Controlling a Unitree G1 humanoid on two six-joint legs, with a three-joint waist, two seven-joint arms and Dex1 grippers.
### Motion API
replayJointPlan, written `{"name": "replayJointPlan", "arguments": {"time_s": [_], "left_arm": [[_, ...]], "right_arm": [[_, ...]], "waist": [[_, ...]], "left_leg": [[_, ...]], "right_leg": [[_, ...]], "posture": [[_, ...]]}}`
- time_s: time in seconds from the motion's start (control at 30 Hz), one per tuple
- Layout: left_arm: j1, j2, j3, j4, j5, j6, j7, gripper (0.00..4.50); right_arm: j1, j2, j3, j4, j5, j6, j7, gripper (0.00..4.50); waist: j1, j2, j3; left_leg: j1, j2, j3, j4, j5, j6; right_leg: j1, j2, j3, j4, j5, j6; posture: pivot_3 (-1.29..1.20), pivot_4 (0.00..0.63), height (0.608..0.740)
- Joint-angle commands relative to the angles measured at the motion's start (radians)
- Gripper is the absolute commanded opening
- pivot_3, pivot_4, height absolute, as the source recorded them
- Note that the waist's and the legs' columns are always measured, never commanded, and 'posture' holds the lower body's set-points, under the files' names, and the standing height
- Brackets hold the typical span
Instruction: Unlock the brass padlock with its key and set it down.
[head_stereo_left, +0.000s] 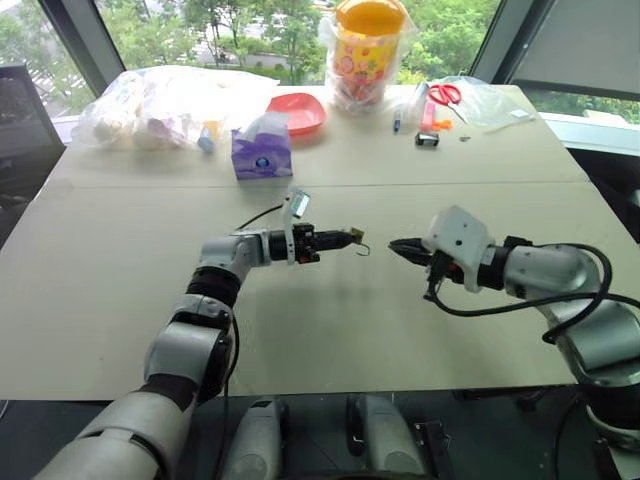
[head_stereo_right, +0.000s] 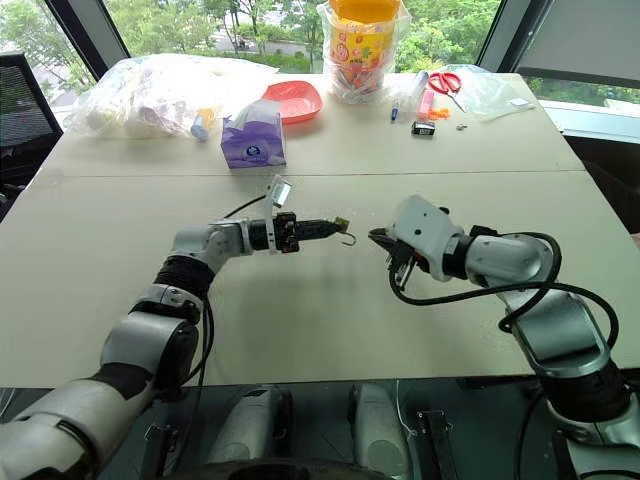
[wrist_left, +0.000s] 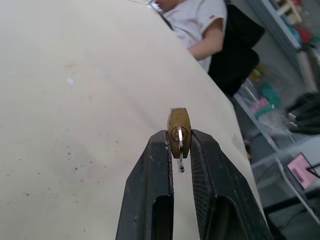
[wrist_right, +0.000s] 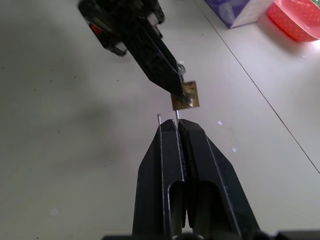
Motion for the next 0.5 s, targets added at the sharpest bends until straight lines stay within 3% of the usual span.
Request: {"name": "replayJointPlan", "arguments": {"time_s": [0.03, 0.27, 0.5], "left_arm": [[-0.047, -0.017, 0.029, 0.051, 0.013, -0.018, 0.029, 1.04], [-0.046, 0.044, -0.034, 0.012, 0.099, -0.024, 0.032, 3.62], [0.083, 0.252, -0.034, -0.346, 0.08, 0.051, -0.037, 3.62]], "right_arm": [[0.002, -0.02, 0.007, -0.043, -0.015, 0.001, -0.009, 0.0], [0.019, -0.017, 0.008, -0.05, -0.016, 0.007, -0.024, 0.0], [0.069, -0.023, -0.021, -0.045, -0.012, -0.007, -0.032, 0.0]], "waist": [[0.0, 0.0, 0.0], [0.001, 0.0, 0.0], [-0.006, 0.0, 0.0]], "left_leg": [[0.0, 0.0, 0.0, 0.0, 0.0, 0.0], [0.0, 0.0, 0.0, 0.0, 0.0, 0.0], [0.001, 0.003, 0.001, -0.002, 0.0, 0.0]], "right_leg": [[0.0, 0.0, 0.0, 0.0, 0.0, 0.0], [0.0, 0.0, 0.0, 0.0, 0.0, 0.0], [-0.001, 0.001, 0.0, 0.001, -0.001, -0.003]], "posture": [[0.0, 0.15, 0.74], [0.0, 0.15, 0.74], [0.0, 0.15, 0.74]]}}
